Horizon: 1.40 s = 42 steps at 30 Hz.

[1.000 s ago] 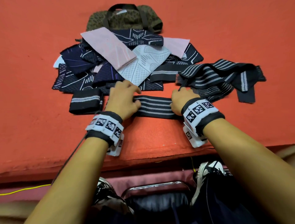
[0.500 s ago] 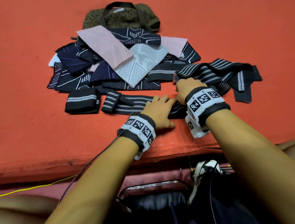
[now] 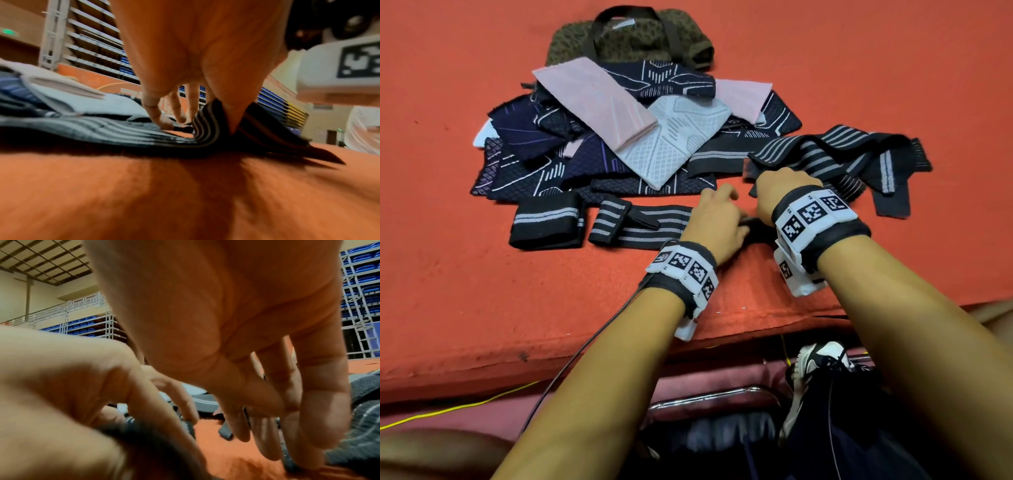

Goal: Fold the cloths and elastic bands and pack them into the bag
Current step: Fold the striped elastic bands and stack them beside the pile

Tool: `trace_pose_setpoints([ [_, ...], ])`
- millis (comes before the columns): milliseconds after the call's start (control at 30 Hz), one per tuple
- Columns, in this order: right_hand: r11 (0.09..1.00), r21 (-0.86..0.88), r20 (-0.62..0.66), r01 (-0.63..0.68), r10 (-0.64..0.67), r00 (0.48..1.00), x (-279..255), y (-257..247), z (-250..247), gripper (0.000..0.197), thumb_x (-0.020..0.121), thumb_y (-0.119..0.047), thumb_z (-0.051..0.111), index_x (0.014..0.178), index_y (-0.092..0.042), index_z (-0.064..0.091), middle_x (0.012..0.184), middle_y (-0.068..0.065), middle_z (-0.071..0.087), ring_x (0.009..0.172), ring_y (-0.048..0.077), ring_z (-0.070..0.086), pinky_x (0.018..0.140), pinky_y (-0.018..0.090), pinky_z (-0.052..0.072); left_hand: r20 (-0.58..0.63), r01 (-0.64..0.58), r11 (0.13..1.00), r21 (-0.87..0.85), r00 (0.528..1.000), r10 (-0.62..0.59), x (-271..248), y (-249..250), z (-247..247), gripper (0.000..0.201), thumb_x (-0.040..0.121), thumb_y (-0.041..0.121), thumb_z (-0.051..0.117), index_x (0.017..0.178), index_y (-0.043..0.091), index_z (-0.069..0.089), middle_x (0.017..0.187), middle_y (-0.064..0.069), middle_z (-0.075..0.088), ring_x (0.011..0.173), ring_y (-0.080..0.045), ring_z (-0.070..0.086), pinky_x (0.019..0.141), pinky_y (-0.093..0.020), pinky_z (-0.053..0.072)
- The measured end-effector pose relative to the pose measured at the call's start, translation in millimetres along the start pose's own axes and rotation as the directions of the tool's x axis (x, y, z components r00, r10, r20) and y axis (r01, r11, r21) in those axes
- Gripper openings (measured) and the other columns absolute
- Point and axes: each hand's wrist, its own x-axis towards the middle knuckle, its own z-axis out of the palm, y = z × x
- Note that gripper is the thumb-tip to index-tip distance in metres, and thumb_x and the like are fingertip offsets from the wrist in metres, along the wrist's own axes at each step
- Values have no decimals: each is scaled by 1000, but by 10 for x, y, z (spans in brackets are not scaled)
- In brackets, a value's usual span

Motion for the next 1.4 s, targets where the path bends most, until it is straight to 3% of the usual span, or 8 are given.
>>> trace_pose_setpoints([
  [200,998,35,11,58,-58,998,14,10,34,61,88,-34,63,144,-16,46,123,16,62,109,37,61,80,38,48,-114,315,944,-96,939,-325,-114,-440,-276,29,93,23,52,103,3,71,109,-19,61,102,-35,58,87,-40,45],
  [433,944,197,76,266,-286,955,-10,-308,211,56,86,-54,63,124,-13,54,124,13,62,113,32,59,93,36,49,-26,367,916,-162,926,-376,-315,-715,-383,28,87,24,55,107,21,74,99,-14,73,99,-35,64,88,-36,49],
  [633,946,299,-49,122,-112,992,-5,-339,210,58,96,-55,44,131,-8,46,134,21,54,120,40,53,95,42,42,41,387,903,-186,921,-386,-381,-875,-466,32,84,20,64,115,24,68,104,-5,71,101,-27,64,85,-26,43],
  [733,921,365,-79,141,-120,990,-6,-381,223,56,94,-52,49,126,-6,42,128,22,56,115,41,56,85,41,42,45,320,904,-282,946,-321,-391,-841,-465,62,78,12,71,136,20,51,114,-2,64,100,-20,61,85,-21,39],
  [867,854,381,-148,354,-321,935,-26,-498,264,69,82,-57,65,121,-8,37,110,17,64,97,35,63,70,36,45,12,275,915,-296,959,-284,-404,-812,-439,56,80,17,70,134,24,55,116,-2,67,101,-18,62,85,-19,39],
  [1033,816,324,-10,478,-503,864,-104,-573,319,102,49,-64,83,128,-13,42,120,7,54,110,27,55,94,41,48,-22,308,909,-281,945,-327,-420,-882,-467,23,95,24,52,107,20,71,101,-9,73,100,-29,64,77,-29,43],
  [1167,884,180,-39,431,-432,901,-96,-500,306,74,66,-39,84,120,-13,43,121,6,56,109,30,57,85,40,51,-33,332,902,-278,935,-354,-426,-908,-500,32,102,36,43,81,18,58,86,-10,67,89,-33,61,68,-33,34],
  [1400,975,105,122,194,-206,971,32,-115,32,81,71,-71,68,124,-11,56,117,9,61,106,28,59,89,35,49,-28,343,925,-166,936,-352,-436,-987,-485,52,97,51,46,90,4,65,93,-19,68,92,-38,62,83,-45,48],
])
